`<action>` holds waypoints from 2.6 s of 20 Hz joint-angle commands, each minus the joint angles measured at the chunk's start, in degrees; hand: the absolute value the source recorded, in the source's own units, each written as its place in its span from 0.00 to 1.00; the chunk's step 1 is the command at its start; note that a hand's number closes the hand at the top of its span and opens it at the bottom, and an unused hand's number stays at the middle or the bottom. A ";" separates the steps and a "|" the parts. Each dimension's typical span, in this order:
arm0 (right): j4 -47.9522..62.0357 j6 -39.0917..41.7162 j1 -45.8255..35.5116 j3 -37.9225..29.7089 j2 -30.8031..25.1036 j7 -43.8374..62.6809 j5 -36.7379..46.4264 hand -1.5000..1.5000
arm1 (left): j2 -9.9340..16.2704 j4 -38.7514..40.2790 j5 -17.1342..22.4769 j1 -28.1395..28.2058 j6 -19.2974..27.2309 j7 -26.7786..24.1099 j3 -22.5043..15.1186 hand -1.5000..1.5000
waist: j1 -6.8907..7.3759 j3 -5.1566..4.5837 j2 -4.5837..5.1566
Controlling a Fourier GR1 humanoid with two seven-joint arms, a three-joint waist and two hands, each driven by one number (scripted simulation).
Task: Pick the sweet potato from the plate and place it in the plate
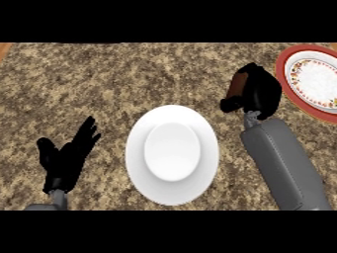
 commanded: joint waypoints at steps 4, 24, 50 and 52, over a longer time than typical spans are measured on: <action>8.46 -10.59 -12.44 -11.10 -7.12 18.87 14.30 1.00 | -0.04 0.40 -0.78 -1.03 -0.79 0.25 -1.44 0.50 | 4.01 -0.19 1.33; 20.20 -33.53 -11.99 -35.18 -12.21 28.94 46.44 1.00 | -2.38 1.19 -1.64 -0.89 0.09 1.03 -3.54 0.50 | 3.54 0.34 1.13; 45.82 -48.96 -10.96 -62.98 -18.00 -1.86 23.48 0.00 | -0.70 0.04 -0.21 -0.34 -1.02 2.56 -1.06 0.50 | 2.27 0.75 0.12; 44.38 -52.93 -11.56 -62.11 -16.79 -6.50 21.53 0.00 | -2.51 1.75 -1.45 -1.25 0.42 1.46 -1.94 0.50 | 1.80 0.73 0.09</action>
